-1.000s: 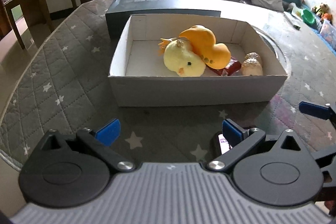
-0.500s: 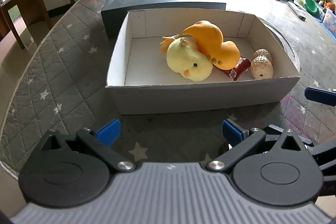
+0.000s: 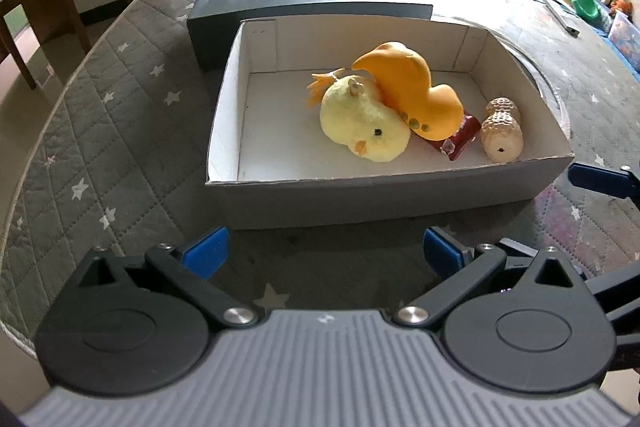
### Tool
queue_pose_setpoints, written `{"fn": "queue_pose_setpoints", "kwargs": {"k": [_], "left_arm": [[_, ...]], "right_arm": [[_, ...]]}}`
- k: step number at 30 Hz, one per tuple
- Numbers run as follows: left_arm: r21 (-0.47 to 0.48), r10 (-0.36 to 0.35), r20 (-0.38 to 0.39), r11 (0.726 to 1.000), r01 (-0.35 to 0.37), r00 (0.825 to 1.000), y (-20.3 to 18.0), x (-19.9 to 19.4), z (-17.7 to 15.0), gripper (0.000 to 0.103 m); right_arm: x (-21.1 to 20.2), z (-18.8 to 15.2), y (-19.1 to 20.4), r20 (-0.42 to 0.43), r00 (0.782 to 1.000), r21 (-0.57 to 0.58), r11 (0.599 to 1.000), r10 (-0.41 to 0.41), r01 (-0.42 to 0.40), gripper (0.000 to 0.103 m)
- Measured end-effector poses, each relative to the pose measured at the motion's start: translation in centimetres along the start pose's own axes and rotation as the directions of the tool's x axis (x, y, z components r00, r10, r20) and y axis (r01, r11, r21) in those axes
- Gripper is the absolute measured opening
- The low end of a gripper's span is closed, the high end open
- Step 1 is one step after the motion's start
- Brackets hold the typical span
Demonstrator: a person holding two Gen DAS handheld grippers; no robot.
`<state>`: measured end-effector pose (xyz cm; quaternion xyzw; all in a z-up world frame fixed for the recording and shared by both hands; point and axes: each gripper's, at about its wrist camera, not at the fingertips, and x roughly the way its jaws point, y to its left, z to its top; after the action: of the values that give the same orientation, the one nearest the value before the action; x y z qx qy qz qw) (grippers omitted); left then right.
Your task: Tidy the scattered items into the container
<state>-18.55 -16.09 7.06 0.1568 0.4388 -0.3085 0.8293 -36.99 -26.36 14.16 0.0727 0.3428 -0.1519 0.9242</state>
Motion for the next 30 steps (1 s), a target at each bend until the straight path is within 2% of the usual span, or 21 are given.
{"fn": "queue_pose_setpoints", "kwargs": {"k": [13, 20, 25, 30], "left_arm": [[-0.019, -0.019, -0.024, 1.000, 0.018, 1.000, 0.9, 0.0, 1.2, 0.103], [-0.020, -0.069, -0.028, 0.997, 0.069, 0.997, 1.7, -1.3, 2.2, 0.103], [-0.005, -0.092, 0.019, 0.996, 0.092, 0.996, 2.4, -2.6, 4.3, 0.103], [-0.006, -0.021, 0.111, 1.000, 0.022, 0.994, 4.0, -2.8, 8.2, 0.103]], "right_arm": [[0.4, 1.2, -0.5, -0.016, 0.999, 0.010, 0.999, 0.045, -0.045, 0.103], [0.3, 2.3, -0.6, -0.015, 0.996, 0.011, 0.996, 0.086, -0.086, 0.103], [-0.3, 4.7, -1.4, -0.007, 0.991, 0.002, 0.991, 0.131, -0.131, 0.103], [2.0, 7.9, -3.7, 0.006, 0.994, 0.007, 0.994, 0.112, -0.112, 0.103]]}}
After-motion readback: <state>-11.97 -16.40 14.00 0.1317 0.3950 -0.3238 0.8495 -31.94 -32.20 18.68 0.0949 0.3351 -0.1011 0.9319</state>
